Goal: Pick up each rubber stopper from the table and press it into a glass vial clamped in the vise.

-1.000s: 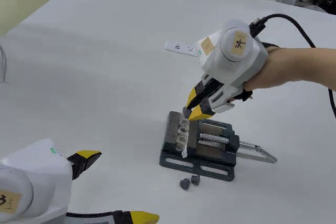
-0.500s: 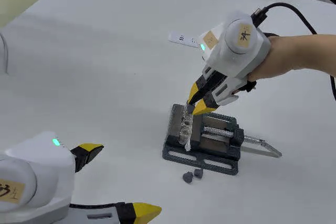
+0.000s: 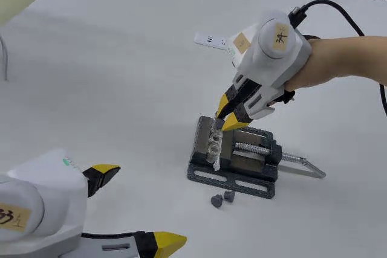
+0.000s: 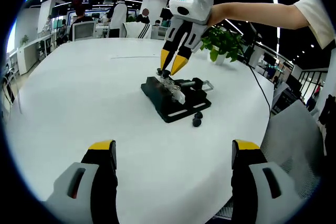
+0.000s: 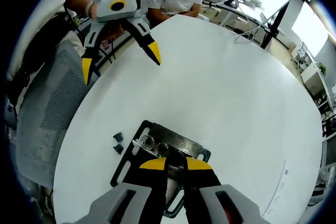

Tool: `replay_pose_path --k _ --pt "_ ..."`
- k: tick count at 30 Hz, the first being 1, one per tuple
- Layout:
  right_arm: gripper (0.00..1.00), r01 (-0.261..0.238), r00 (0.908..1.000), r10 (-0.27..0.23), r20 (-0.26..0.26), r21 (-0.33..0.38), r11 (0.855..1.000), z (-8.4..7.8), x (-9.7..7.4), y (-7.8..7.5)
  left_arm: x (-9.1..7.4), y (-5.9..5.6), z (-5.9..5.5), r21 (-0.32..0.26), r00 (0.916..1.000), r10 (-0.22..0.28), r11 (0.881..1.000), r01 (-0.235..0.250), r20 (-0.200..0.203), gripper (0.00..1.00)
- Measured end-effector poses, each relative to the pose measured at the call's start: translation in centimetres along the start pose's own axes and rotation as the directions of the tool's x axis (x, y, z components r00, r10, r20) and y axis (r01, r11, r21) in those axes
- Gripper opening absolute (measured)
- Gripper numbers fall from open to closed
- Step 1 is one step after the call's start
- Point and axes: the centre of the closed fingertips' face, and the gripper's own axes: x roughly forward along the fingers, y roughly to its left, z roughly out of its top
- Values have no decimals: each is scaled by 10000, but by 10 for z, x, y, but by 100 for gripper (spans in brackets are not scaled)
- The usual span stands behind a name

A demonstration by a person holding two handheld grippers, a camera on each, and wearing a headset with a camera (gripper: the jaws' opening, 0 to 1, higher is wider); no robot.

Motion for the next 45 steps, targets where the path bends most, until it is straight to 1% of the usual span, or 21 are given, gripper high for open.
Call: replay_pose_path --k 2,3,5,9,11,20,23,25,27,28,29,30,31,32,33,36,38,41,45 --pt "6 -23 10000 23 36 35 10000 0 0 0 0 0 0 -9 10000 -15 10000 15 6 89" --pt "6 -64 9999 62 140 154 9999 1 0 1 0 0 0 -5 10000 -29 10000 29 5 89" --pt "6 74 10000 -73 59 -83 9999 1 1 -1 1 -1 0 -18 10000 -32 10000 32 6 89" --pt "6 -18 10000 18 51 96 10000 2 1 0 1 -1 -1 -43 10000 -39 10000 39 7 89" --pt "6 -11 10000 10 83 50 10000 1 1 0 1 -1 -1 -48 10000 -43 10000 43 0 89" --pt "5 -25 9999 22 -146 -161 9999 1 1 -1 1 0 -1 -92 10000 -22 10000 22 10 89" --pt "5 102 9993 -111 -368 -262 9996 1 2 0 1 0 -2 -89 10000 -32 10000 32 -16 89" --pt "5 255 9985 -253 -486 33 9997 1 2 -1 2 -1 -2 -95 10000 -56 9999 56 -18 89" --pt "4 332 9985 -320 -436 281 9991 1 2 -2 2 -2 -2 -93 10000 -77 9999 77 -23 89" --pt "4 428 9985 -404 -358 694 9967 1 2 -3 3 -2 -2 -92 10000 -91 9999 91 -19 89" --pt "4 443 9987 -410 -314 1128 9926 1 2 -2 4 -3 -1 -91 9999 -104 9999 104 -10 89" --pt "4 437 9987 -408 -320 982 9942 1 2 -2 4 -4 -1 -85 9999 -121 9999 121 -3 89" --pt "4 453 9986 -422 -322 1017 9938 0 2 -3 4 -5 0 -73 9999 -134 9999 134 2 89" --pt "4 473 9985 -435 -331 1244 9911 0 2 -3 4 -5 0 -64 9999 -147 9999 147 8 89" --pt "4 483 9984 -440 -357 1307 9902 0 2 -3 4 -5 0 -62 9999 -162 9998 162 19 89" --pt "4 625 9972 -575 -486 1081 9922 -2 2 -1 4 -6 0 -70 9998 -172 9998 172 38 89" --pt "4 616 9974 -582 -425 828 9947 -2 1 0 4 -6 0 -81 9998 -171 9998 171 40 89" --pt "4 470 9985 -453 -308 552 9974 -3 1 -1 3 -6 -1 -69 9999 -163 9998 164 21 89" --pt "4 224 9988 -204 -455 454 9987 -1 1 -3 1 -5 -2 -127 10000 -92 9999 92 36 89"
